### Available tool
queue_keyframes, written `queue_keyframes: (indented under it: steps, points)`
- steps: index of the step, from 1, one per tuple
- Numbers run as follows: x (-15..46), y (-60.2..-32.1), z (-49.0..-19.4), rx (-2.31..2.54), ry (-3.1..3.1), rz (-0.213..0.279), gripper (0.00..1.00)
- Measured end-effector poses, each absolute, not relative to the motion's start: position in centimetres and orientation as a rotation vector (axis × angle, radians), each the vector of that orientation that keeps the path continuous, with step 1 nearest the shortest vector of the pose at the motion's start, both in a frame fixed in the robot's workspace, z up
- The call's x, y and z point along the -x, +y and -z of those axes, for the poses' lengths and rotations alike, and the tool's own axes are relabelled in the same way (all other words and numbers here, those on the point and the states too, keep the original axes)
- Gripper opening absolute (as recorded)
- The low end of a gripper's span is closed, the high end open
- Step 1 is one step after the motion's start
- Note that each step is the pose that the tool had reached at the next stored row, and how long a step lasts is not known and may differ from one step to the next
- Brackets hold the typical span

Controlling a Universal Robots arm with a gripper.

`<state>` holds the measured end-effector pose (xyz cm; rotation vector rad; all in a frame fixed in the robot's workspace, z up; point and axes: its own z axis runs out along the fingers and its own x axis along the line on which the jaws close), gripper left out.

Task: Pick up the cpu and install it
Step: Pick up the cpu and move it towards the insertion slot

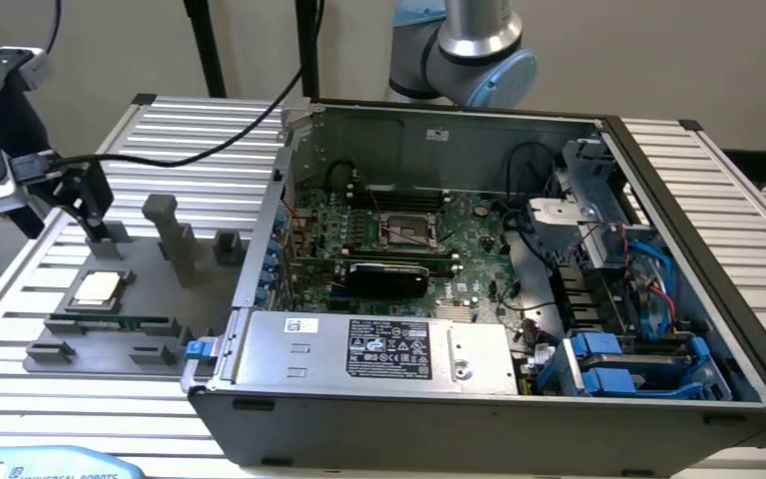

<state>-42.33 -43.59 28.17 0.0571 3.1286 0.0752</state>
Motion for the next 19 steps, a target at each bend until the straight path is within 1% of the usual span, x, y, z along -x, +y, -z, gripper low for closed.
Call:
queue_keyframes:
  steps: [19]
  points:
    - [42.3,-43.6,-24.7,-0.053,3.129,-0.075,0.73]
